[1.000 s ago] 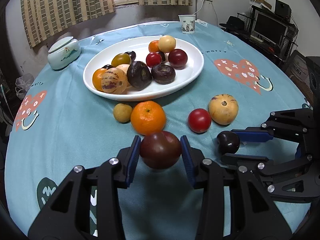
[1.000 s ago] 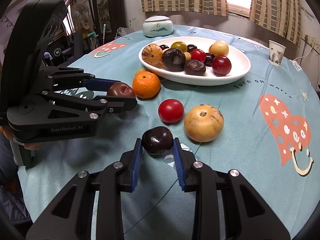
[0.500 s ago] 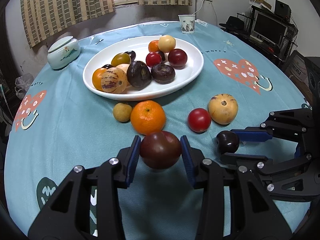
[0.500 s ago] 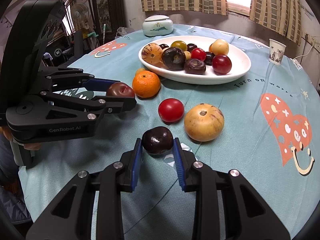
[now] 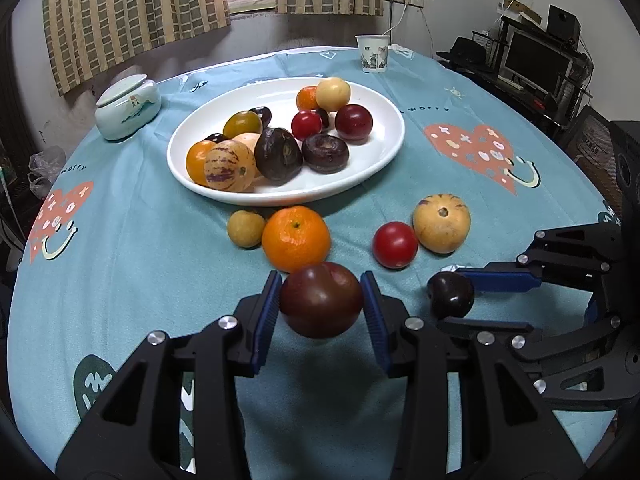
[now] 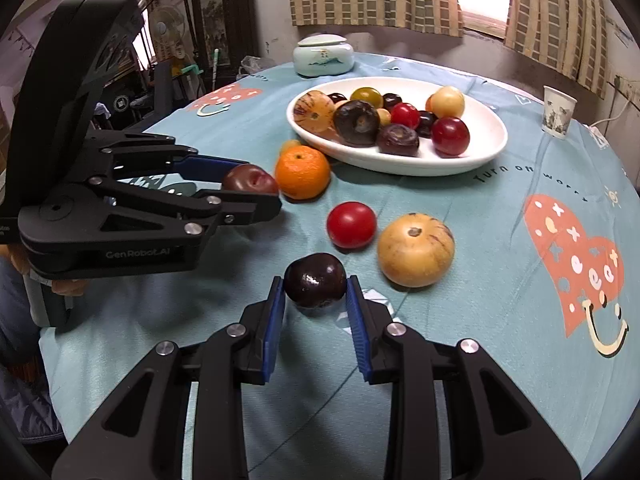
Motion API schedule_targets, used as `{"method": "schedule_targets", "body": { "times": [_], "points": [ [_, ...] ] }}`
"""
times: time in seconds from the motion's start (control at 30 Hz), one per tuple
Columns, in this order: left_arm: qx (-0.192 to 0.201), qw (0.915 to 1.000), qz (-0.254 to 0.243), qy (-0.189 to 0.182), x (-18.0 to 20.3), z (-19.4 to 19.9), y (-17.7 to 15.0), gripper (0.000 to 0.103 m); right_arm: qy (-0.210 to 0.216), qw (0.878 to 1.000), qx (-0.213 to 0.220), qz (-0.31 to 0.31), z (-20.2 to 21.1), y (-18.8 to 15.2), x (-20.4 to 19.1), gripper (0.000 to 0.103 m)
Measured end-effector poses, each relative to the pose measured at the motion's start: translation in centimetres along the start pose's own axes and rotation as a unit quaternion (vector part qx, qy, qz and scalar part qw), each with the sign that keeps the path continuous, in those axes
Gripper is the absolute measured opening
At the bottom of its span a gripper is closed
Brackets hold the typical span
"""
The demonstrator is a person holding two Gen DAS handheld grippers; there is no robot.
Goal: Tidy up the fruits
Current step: 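Hold both plums lifted above the table cloth, then carry both plums onto the white plate and open both tools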
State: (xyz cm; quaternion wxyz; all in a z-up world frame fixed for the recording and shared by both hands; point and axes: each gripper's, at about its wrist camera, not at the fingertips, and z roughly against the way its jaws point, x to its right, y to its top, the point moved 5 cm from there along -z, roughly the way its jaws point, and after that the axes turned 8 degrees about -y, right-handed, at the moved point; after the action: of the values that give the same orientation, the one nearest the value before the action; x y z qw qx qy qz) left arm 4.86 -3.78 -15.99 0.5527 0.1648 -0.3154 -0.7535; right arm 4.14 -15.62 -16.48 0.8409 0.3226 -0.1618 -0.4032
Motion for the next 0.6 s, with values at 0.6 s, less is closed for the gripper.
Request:
{"method": "schedule_targets", "body": {
  "times": [0.6],
  "points": [
    [0.027,0.9994,-0.002,0.021,-1.3,3.3,1.2,0.041,-0.067,0.994,0.082,-0.004,2.7,10.0,2.9,0.032]
  ]
}}
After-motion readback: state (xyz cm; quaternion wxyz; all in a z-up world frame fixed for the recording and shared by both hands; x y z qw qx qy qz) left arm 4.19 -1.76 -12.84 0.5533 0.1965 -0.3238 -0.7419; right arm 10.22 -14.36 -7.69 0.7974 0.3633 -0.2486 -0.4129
